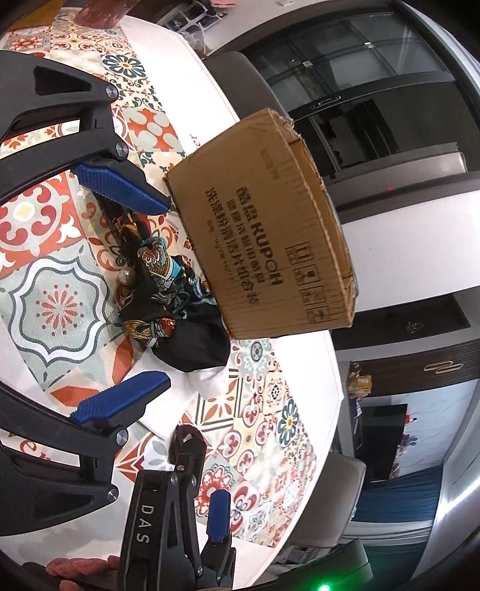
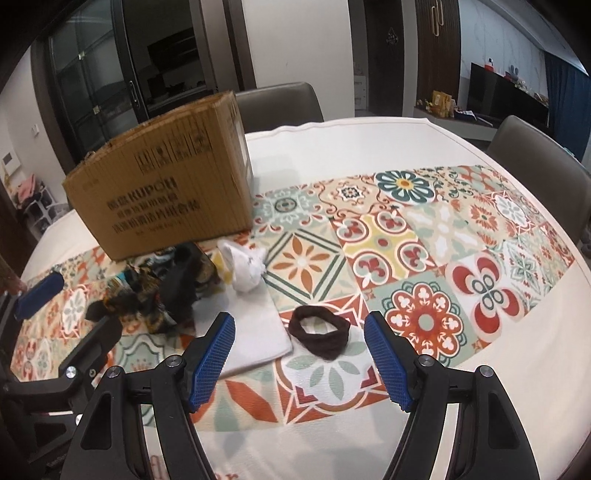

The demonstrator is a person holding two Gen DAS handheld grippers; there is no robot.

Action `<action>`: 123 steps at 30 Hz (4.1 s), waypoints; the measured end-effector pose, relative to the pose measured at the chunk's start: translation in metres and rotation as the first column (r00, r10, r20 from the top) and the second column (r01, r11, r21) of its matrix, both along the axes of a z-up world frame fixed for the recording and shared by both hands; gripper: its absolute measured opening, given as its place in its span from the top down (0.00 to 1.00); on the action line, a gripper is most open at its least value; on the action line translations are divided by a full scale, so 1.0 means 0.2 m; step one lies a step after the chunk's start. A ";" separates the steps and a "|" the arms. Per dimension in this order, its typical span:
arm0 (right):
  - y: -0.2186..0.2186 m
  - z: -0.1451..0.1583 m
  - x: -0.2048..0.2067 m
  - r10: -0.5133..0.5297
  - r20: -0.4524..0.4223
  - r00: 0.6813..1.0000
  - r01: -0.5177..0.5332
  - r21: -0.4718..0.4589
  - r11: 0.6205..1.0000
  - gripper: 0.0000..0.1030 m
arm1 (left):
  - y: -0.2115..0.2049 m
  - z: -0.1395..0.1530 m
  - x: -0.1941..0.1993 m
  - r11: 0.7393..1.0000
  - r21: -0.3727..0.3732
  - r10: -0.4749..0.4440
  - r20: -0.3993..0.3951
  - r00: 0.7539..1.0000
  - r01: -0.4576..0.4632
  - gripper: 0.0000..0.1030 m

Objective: Organize soft objects
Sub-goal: 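Move both tools back toward the scarves and hair tie on the table, then grasp the dark patterned scarf with the left tool while the right tool grasps the brown hair tie, then lift the scarf and hair tie and carry both over the box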

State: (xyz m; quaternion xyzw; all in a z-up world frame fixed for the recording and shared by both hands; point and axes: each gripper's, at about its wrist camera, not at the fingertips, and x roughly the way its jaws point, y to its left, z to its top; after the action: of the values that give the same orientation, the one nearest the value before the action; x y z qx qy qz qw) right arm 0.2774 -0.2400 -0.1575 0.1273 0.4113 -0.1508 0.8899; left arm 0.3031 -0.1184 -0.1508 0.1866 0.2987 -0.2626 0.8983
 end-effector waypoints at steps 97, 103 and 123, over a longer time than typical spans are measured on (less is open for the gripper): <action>0.10 0.58 0.02 0.230 0.280 0.932 -0.242 0.009 0.970 0.81 | 0.18 0.63 -0.04 0.942 -0.262 0.230 0.042 0.972 -0.211 0.93; 0.12 0.69 0.04 0.262 0.328 0.908 -0.275 -0.009 0.962 0.81 | 0.18 0.73 -0.02 0.939 -0.278 0.234 0.091 0.968 -0.201 0.93; 0.10 0.94 0.33 0.307 0.432 0.848 -0.296 -0.095 0.950 0.81 | 0.13 0.94 0.24 0.941 -0.288 0.240 0.196 0.951 -0.178 0.93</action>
State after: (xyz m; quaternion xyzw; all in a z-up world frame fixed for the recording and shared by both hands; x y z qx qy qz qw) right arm 0.3430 -0.2199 0.0303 0.0811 0.2119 0.0186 0.9737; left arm 0.3513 -0.0927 0.0365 0.0599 0.1739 -0.1798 0.9664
